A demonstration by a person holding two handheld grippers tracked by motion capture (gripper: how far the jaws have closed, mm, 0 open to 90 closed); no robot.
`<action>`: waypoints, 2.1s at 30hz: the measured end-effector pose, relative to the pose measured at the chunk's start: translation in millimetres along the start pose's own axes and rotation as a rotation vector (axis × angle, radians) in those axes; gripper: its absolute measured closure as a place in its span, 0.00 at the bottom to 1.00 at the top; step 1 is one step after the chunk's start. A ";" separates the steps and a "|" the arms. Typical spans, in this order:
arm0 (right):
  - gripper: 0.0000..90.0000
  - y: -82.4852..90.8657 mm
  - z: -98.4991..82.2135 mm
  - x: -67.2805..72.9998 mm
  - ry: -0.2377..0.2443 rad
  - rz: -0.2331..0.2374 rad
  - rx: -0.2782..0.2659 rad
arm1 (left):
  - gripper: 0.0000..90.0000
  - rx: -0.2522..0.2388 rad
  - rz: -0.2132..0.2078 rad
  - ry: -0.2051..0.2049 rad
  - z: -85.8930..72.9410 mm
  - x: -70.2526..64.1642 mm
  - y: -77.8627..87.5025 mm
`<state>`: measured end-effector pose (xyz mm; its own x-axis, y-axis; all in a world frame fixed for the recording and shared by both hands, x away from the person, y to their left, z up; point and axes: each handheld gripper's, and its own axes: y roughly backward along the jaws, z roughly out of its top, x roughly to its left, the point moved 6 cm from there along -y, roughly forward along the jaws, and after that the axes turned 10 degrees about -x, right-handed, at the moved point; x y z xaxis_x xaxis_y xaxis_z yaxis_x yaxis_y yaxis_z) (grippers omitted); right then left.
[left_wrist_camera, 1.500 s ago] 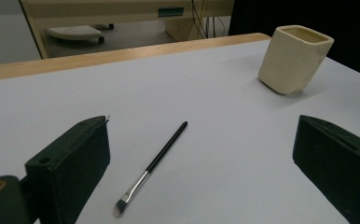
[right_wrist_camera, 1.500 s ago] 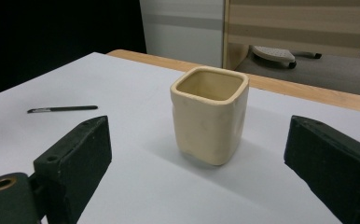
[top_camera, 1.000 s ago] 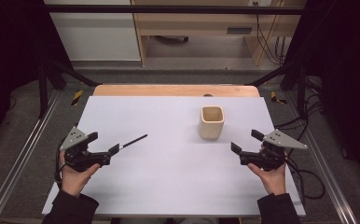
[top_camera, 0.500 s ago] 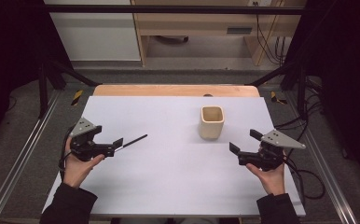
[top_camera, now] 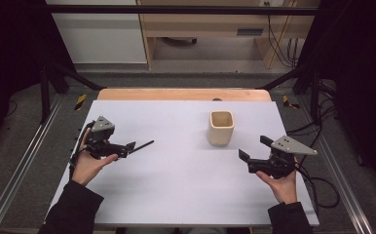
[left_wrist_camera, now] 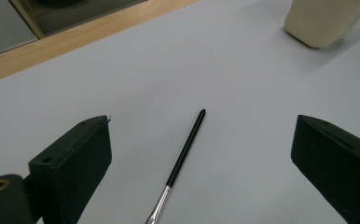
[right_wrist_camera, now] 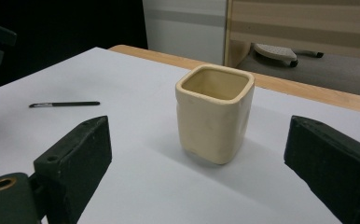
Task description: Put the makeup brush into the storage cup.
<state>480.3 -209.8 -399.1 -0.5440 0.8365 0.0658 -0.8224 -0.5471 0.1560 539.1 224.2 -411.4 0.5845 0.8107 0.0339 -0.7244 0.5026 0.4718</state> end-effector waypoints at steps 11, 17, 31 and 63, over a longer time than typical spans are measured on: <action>0.09 -1.0 -1.0 0.8 -0.003 0.001 0.005 | 0.09 0.136 -0.019 -0.039 -14.9 -0.4 -31.1; 0.09 -2.1 -2.2 0.4 0.009 0.003 0.010 | 0.12 0.198 -0.028 -0.045 -22.6 1.7 -47.4; 0.09 -3.2 -3.5 1.3 0.007 0.006 0.017 | 0.32 0.329 -0.055 -0.057 -46.2 3.7 -79.0; 0.09 -3.0 -3.4 1.6 0.005 0.008 0.018 | 0.80 0.426 -0.052 -0.036 -60.2 7.4 -87.1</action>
<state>481.3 -206.9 -402.8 -0.5514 0.8319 0.0623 -0.8150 -0.5532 0.1728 584.6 204.5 -505.2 0.6338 0.7730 0.0279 -0.4830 0.3674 0.7948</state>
